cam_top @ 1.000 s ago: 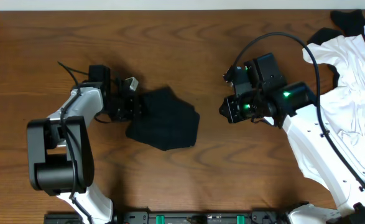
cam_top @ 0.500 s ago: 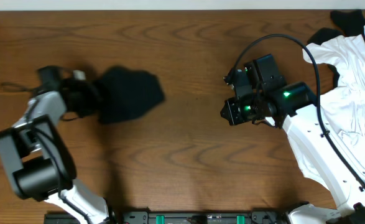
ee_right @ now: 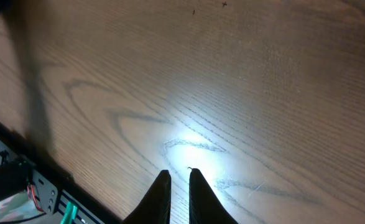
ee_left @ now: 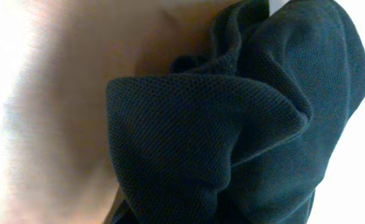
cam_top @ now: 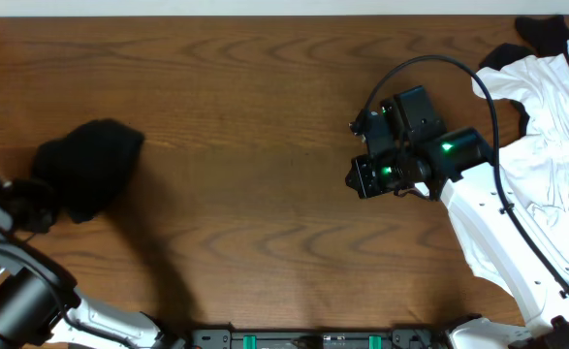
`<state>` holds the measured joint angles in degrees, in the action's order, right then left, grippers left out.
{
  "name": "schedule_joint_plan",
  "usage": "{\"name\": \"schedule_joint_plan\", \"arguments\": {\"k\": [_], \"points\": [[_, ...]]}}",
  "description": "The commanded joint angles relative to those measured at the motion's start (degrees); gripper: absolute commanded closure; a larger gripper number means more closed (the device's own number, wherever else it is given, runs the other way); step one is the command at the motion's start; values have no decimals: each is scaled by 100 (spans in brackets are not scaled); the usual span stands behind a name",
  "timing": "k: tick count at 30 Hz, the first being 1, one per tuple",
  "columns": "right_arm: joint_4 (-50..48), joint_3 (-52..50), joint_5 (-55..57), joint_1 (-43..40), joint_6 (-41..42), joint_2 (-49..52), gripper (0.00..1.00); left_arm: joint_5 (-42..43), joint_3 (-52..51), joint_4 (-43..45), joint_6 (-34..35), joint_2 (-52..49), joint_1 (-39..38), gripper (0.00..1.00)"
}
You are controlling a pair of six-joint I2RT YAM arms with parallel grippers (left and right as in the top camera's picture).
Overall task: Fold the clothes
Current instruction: 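Drag the black bundle leftward with the left gripper to the table's left edge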
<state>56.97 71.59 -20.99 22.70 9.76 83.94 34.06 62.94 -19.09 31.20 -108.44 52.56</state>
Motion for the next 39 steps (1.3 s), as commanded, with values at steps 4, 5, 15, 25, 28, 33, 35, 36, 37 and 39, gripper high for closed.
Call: {"name": "schedule_joint_plan", "arguments": {"k": [4,5,15,25,28,33,35,36,37,39], "points": [[33,-13,2,-13,-63,-26,89,-175,105,-4,365,-55,468,94],[35,-13,2,-13,-61,-26,90,-175,105,-4,365,-55,466,94],[48,-13,2,-13,-63,-26,89,-170,105,-197,365,-55,339,61],[52,-13,151,-13,-63,-26,89,-146,105,-726,730,-55,332,41],[55,-13,151,-13,-63,-26,90,-59,105,-774,728,-55,299,41],[57,-13,151,-13,-63,-26,90,24,105,-802,728,-55,269,36],[70,-13,151,-13,-63,-26,90,20,105,-820,695,-52,269,27],[76,-13,151,-13,-63,-26,90,-4,105,-831,680,-52,271,24],[85,-13,153,-13,-63,-26,89,-13,105,-831,673,-48,271,21],[96,-13,153,-13,-66,-26,90,-17,105,-833,632,-39,271,15]]}}
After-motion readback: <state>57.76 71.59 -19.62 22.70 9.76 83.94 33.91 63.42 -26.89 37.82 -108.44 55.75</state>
